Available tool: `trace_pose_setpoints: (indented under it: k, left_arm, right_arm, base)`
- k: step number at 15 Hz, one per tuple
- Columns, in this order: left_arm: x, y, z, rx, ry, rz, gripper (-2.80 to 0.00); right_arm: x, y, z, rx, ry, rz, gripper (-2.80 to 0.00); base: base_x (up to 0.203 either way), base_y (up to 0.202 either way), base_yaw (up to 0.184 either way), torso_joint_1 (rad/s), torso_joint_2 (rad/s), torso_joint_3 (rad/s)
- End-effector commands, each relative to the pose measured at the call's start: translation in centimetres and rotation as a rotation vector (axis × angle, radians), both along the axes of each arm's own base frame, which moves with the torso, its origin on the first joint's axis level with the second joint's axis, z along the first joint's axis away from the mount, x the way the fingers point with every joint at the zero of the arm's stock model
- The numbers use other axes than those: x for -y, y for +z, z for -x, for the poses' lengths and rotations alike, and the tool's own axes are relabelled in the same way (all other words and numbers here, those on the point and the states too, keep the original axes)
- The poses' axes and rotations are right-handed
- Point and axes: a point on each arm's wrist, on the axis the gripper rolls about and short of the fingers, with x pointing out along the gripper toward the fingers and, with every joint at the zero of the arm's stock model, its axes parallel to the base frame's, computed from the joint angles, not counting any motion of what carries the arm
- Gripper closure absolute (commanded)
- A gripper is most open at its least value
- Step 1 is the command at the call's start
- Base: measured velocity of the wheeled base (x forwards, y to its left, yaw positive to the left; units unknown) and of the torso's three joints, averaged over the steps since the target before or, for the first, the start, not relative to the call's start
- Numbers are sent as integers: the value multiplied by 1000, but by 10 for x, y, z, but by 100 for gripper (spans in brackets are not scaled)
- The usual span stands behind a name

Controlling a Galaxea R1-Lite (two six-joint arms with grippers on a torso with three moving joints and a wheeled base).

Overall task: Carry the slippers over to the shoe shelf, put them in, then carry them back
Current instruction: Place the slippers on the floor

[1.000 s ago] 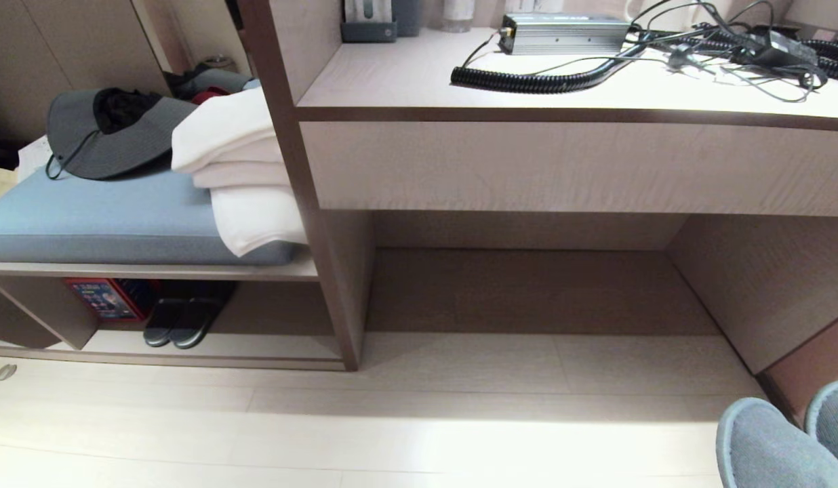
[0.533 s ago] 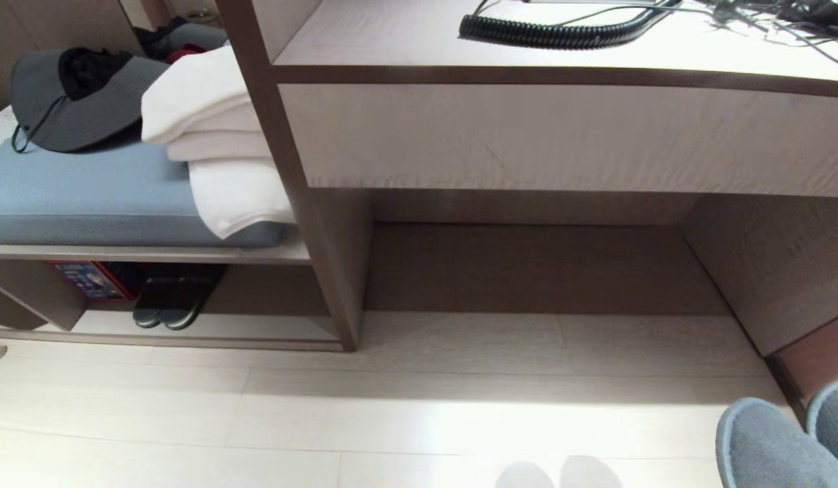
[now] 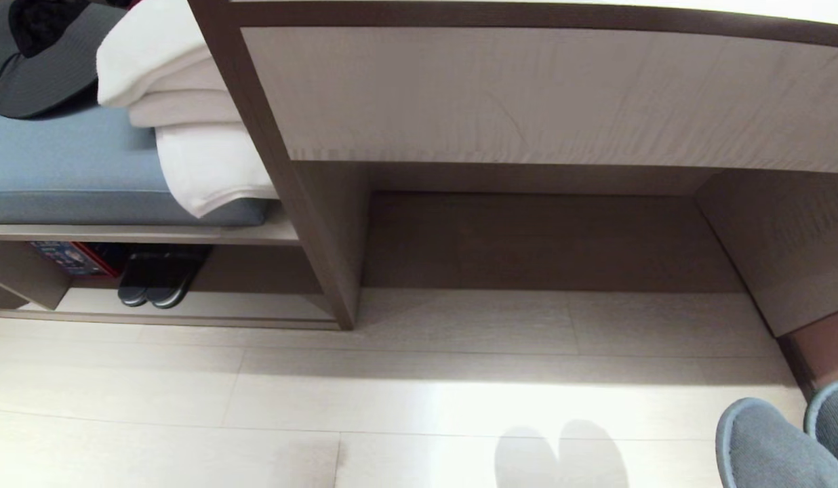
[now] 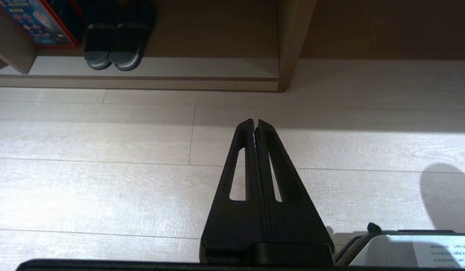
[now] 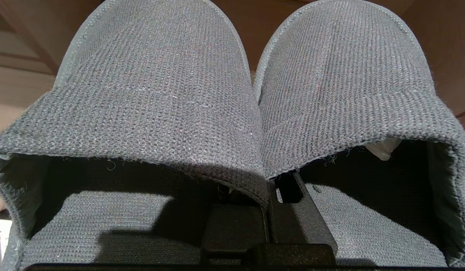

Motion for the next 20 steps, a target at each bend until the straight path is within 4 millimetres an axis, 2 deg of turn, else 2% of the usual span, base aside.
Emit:
trace_pose_setpoints:
  k: [1,20]
  left_arm:
    - [0,0,0,-2,0,0,0]
    - [0,0,0,-1,0,0,0]
  right_arm:
    - [0,0,0,-2,1,1,0]
    - [0,0,0,-2,1,2,0]
  base:
    - [0,0,0,5,4,-205]
    - [0,0,0,4,2,-195]
